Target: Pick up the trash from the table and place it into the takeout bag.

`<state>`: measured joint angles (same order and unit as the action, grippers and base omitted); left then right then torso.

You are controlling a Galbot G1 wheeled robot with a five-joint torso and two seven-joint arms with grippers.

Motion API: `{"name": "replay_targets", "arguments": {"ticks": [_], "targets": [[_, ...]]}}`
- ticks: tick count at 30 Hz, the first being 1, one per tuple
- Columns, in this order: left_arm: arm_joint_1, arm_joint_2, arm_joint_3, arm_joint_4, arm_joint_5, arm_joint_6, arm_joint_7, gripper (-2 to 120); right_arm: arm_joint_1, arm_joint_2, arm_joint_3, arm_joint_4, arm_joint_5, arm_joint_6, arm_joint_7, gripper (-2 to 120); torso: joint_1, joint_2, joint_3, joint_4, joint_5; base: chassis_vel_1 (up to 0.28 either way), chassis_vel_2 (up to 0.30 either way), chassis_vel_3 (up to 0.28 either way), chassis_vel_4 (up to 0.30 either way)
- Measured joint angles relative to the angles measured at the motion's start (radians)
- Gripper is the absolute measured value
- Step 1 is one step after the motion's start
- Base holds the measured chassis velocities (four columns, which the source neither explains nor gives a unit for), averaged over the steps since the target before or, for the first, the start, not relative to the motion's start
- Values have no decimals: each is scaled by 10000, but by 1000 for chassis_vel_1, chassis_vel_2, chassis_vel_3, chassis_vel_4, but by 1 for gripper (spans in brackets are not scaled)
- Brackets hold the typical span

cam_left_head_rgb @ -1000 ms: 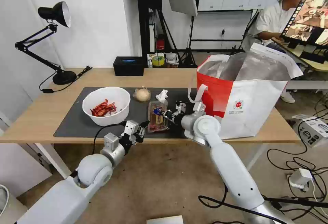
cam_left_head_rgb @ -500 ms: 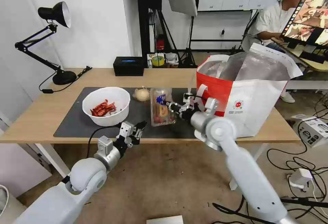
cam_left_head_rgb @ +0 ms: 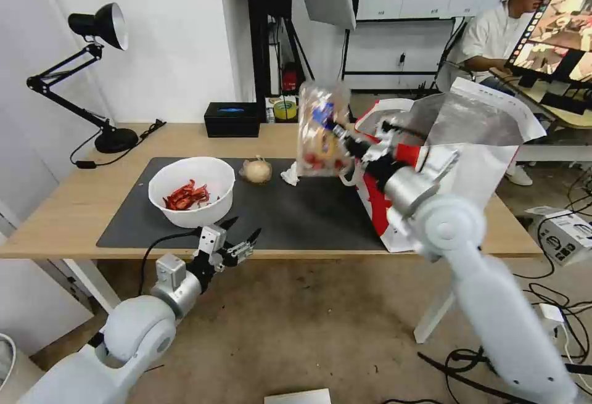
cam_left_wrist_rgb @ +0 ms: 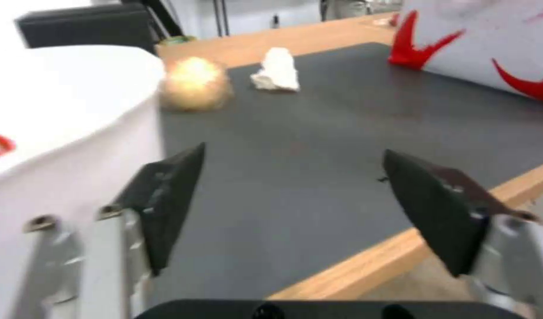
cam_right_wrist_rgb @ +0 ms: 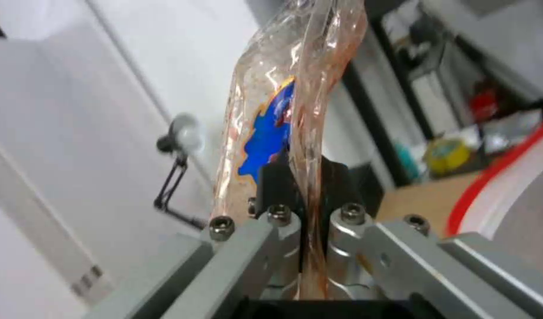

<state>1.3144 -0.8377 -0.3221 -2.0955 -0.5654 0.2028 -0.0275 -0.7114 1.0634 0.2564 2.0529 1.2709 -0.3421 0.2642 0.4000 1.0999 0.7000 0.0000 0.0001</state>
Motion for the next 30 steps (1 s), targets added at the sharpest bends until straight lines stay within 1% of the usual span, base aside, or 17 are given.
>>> {"name": "replay_targets", "arguments": {"ticks": [1, 2, 3, 6, 7, 9, 10, 12, 14, 16, 19, 24, 30], "targets": [[151, -4, -220, -91, 2, -9, 18, 90, 106, -84, 146, 32, 84, 61, 109, 0, 0, 0, 0, 0, 0, 0, 0, 0, 0], [415, -53, -542, -221, 9, -42, 48, 97, 262, -232, 378, 58, 240, 122, 339, 0, 0, 0, 0, 0, 0, 0, 0, 0, 0], [415, -53, -542, -221, 9, -42, 48, 97, 262, -232, 378, 58, 240, 122, 339, 0, 0, 0, 0, 0, 0, 0, 0, 0, 0], [895, -261, -1010, -369, 82, -202, 130, 100, 544, -563, 866, -51, 318, 167, 822, 0, 0, 1, 0, 0, 1, 0, 0, 0, 0], [895, -261, -1010, -369, 82, -202, 130, 100, 544, -563, 866, -51, 318, 167, 822, 0, 0, 1, 0, 0, 1, 0, 0, 0, 0], [1146, -439, -1199, -419, 163, -306, 215, 100, 621, -887, 1251, -220, 175, 166, 1178, 0, 0, 1, 0, 2, 0, 0, 0, 0, 0], [1146, -439, -1199, -419, 163, -306, 215, 100, 621, -887, 1251, -220, 175, 166, 1178, 0, 0, 1, 0, 2, 0, 0, 0, 0, 0], [1347, -607, -1330, -465, 191, -318, 302, 100, 537, -1344, 1600, -493, -733, 131, 1401, 0, 0, 2, -1, 0, 2, 0, 0, 0, 0], [1373, -640, -1334, -465, 196, -319, 313, 100, 482, -1466, 1653, -553, -943, 117, 1418, 0, 0, 1, 0, 0, 3, 0, 0, 0, 0], [1364, -773, -1287, -457, 223, -319, 365, 100, 148, -2016, 1902, -748, -1631, -20, 1500, 0, 0, 1, -1, -1, 0, 0, 0, 0, 0], [1276, -788, -1186, -430, 232, -319, 366, 100, -184, -2190, 2026, -830, -1943, -69, 1507, 0, 0, 1, 0, -4, 2, 0, 0, 0, 0], [1170, -835, -1005, -324, 266, -319, 362, 100, -558, -2199, 2072, -949, -2173, -98, 1505, 0, 0, 1, 0, -2, 1, 0, 0, 0, 0], [1089, -888, -813, -248, 329, -320, 351, 100, -787, -2008, 2008, -967, -2200, -163, 1561, 0, 0, 1, 0, 0, 0, 0, 0, 0, 0]]}}
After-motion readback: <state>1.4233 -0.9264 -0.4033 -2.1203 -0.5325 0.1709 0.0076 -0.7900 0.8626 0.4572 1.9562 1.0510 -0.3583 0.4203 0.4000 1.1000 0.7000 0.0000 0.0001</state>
